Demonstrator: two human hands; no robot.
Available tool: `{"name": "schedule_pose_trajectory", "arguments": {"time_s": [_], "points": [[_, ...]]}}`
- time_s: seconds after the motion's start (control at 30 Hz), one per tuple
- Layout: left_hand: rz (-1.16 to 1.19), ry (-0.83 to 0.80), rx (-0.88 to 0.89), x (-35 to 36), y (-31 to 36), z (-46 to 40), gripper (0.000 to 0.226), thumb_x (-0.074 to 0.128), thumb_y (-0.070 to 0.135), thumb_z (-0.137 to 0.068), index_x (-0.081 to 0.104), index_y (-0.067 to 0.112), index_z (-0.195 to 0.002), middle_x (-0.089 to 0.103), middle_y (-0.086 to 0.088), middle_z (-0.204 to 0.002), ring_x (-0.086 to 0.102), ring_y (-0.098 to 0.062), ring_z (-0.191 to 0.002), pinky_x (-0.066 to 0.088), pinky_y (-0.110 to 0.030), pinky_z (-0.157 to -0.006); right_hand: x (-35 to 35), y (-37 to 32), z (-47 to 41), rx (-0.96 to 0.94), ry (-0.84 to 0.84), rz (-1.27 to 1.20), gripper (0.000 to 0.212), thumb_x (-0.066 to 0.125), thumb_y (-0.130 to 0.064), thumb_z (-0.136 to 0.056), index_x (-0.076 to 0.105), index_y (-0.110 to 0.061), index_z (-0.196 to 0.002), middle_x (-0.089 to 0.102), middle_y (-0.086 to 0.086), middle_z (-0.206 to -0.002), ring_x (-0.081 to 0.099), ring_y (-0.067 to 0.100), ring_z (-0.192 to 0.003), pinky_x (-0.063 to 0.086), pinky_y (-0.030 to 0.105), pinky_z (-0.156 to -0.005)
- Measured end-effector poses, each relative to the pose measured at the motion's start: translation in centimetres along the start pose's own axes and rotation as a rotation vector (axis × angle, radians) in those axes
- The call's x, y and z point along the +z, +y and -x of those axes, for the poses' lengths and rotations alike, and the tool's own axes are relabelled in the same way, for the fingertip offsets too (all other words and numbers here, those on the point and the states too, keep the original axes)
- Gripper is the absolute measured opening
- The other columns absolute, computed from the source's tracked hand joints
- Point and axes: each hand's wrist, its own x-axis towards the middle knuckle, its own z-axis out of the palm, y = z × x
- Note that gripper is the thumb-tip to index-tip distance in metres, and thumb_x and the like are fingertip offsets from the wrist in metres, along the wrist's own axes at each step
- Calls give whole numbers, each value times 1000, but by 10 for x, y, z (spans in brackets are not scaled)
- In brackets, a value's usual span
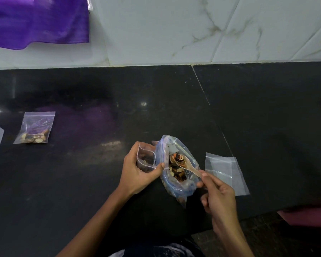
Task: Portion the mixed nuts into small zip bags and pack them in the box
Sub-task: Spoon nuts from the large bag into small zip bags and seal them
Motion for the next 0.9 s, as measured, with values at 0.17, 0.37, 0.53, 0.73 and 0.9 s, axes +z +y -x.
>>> {"name": "schedule_pose_trajectory", "arguments": {"time_s": [0.17,0.37,0.53,0.73,0.9], "points": [[-2,16,6,0,-2,6,51,80,34,-63,49,24,-102,63,7,-96,65,-12,-82,53,-19,-71,-4,-2,8,-26,15,2,15,55,-18,-93,70,-21,-95,62,-6,-55,36,3,-32,27,13,-31],[-27,12,26,2,4,5,47,78,33,-65,50,28,-102,62,23,-98,64,-4,-84,49,-11,-71,6,-26,35,-211,-82,24,16,55,-19,-90,70,-26,-92,64,-3,-59,39,4,-34,33,15,-33],[7,2,46,4,4,3,41,78,15,-67,51,12,-98,64,19,-93,64,-3,-80,48,-12,-71,29,-13,45,-507,-115,259,26,50,-48,-81,64,-46,-103,68,-10,-73,55,1,-52,42,17,-48],[51,-10,8,4,2,3,46,78,13,-65,50,11,-102,65,18,-94,65,-4,-77,50,-15,-67,38,11,37,-1092,38,686,31,48,-30,-92,66,-25,-117,63,-14,-78,58,1,-67,50,18,-51],[20,18,13,5,8,3,47,77,25,-65,50,15,-102,64,21,-96,64,-4,-79,49,-15,-70,38,18,33,-1228,51,713,31,50,-23,-92,64,-20,-120,64,-10,-80,54,0,-64,48,16,-48]]}}
